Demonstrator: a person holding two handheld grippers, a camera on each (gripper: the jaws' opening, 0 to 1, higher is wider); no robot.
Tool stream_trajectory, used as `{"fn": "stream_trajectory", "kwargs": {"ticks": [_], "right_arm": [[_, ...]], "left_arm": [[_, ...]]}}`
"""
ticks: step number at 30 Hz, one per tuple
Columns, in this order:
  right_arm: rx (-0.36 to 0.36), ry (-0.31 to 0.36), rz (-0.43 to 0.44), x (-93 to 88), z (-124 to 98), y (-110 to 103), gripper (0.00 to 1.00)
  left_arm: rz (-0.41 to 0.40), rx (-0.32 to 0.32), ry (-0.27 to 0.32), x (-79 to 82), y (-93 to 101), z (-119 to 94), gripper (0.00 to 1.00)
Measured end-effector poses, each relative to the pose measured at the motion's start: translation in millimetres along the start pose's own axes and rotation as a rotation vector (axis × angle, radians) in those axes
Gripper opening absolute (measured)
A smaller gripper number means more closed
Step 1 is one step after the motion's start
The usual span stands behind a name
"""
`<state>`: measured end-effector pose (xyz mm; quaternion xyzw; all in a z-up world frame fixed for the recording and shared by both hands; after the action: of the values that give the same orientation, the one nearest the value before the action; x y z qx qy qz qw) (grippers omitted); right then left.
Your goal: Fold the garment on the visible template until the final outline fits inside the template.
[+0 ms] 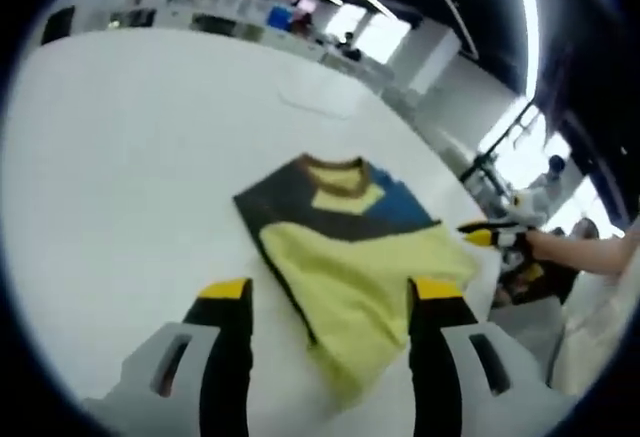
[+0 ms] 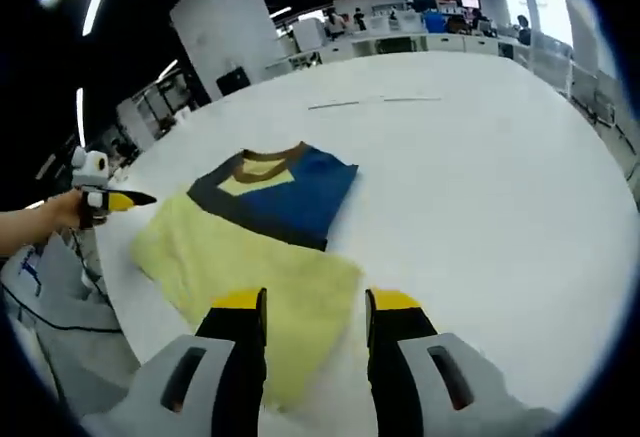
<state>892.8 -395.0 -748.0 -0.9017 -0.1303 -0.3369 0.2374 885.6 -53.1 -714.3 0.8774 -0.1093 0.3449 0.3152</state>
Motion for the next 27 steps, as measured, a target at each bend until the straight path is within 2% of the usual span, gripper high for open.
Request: {"fn": "stream_trajectory", "kwargs": {"ticks": [5, 8, 15, 21, 24, 27], "right_arm": [[-0.004, -0.059, 0.033, -5.7, 10.2, 9.1, 0.37], [-0.005, -0.071, 0.039, -7.2, 14.0, 10.8, 0.36], [0.02, -0.063, 0.066, -2.8, 24.5, 8.5, 0.3], [0.028, -0.057, 0.05, -0.7, 26.4, 10.0, 0.2], [0.024, -0.054, 0.06, -0.3, 27.4, 12.2, 0.17], [0.03, -0.056, 0.058, -3.0, 28.9, 11.0, 0.14]], "left_arm": [[-0.019, 0.005, -0.038, 0.6, -7.6, 9.8, 0.56], [-0.047, 0.003, -0.051, 0.9, -9.5, 13.9, 0.54], [-0.1, -0.005, -0.094, -6.0, -11.5, 25.1, 0.47], [-0.129, -0.012, -0.115, -7.0, -9.9, 37.7, 0.42], [-0.128, 0.001, -0.125, -6.2, -10.7, 43.8, 0.4], [-0.127, 0.018, -0.131, -5.6, -12.9, 46.6, 0.34]]}}
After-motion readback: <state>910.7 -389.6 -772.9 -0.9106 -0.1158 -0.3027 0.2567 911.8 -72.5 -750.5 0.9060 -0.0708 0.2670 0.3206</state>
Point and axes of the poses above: the point that each gripper's makers call its tool centre point, and the gripper's own axes: z roughly forward along the fingers, y roughly to its right, x roughly out of its top, the point moved 1 cm from there along -z, roughly backward along the fingers, and after that the axes turned 3 degrees about z, right-handed, at the moved point
